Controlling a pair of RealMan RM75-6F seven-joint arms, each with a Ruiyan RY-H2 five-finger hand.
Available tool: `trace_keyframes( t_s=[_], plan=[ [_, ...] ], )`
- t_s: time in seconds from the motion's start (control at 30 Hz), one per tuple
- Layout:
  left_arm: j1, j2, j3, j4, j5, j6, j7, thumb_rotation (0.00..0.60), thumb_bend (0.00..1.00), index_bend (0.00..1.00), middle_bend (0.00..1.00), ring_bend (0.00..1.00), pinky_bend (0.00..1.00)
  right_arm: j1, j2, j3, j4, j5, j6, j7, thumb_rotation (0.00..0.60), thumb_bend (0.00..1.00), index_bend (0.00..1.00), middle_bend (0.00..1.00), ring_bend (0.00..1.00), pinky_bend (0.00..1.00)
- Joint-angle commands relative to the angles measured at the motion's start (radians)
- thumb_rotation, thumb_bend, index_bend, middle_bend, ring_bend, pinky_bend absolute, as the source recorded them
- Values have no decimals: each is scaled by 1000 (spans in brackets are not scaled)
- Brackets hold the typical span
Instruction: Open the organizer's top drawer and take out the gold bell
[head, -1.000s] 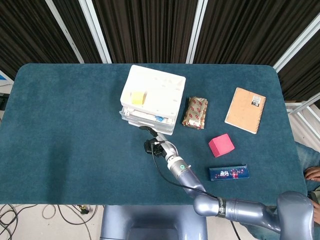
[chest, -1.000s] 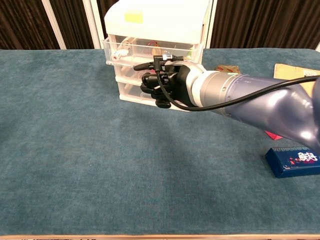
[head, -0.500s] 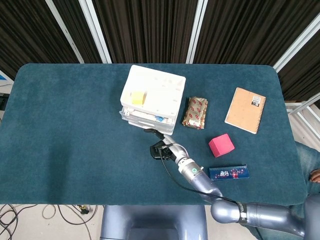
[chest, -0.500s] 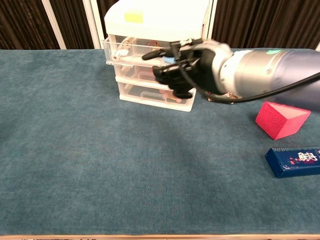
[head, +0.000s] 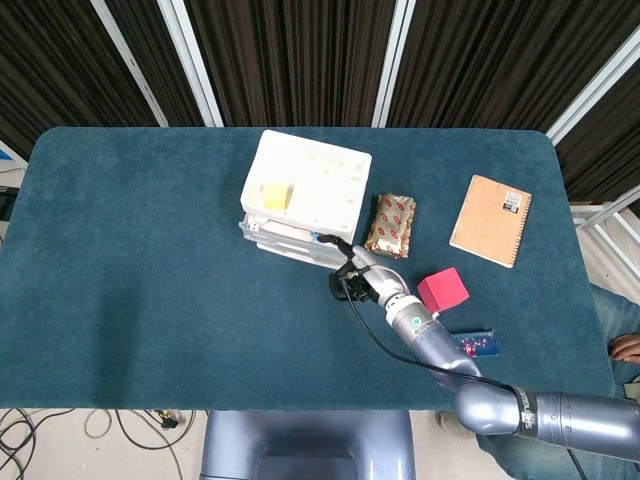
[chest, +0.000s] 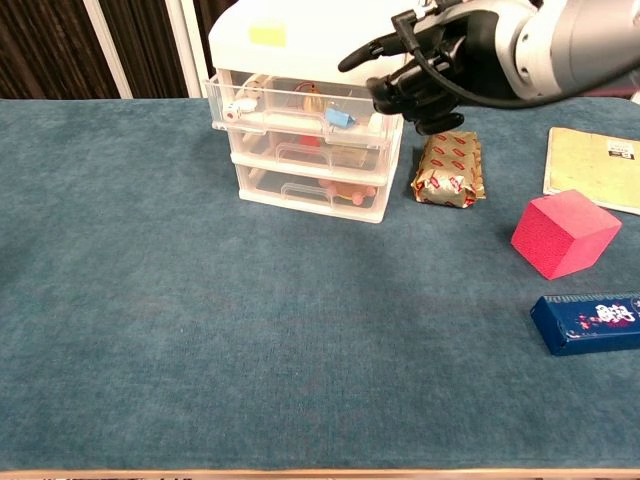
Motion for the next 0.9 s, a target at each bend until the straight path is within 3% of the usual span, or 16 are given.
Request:
trace_keyframes(
  t_s=[0.03,0.43,0.9],
  plan=[
    [0,0,0,0,-1,0,-2,600,239,125,0,0,0,92,36,-22,1,120,3,-74,600,863,115,869,1000,951],
    [-1,4,1,-5,-4,-7,-4,600,239,125,0,0,0,271,20,-70,50,337,36,-193,600,863,117,872,1000,956],
    [-2,6,2,-8,-5,-11,-5,600,239,125,0,0,0,401,-4,-95,120,526,19,-271,600,832,119,875,1000,961]
  ],
)
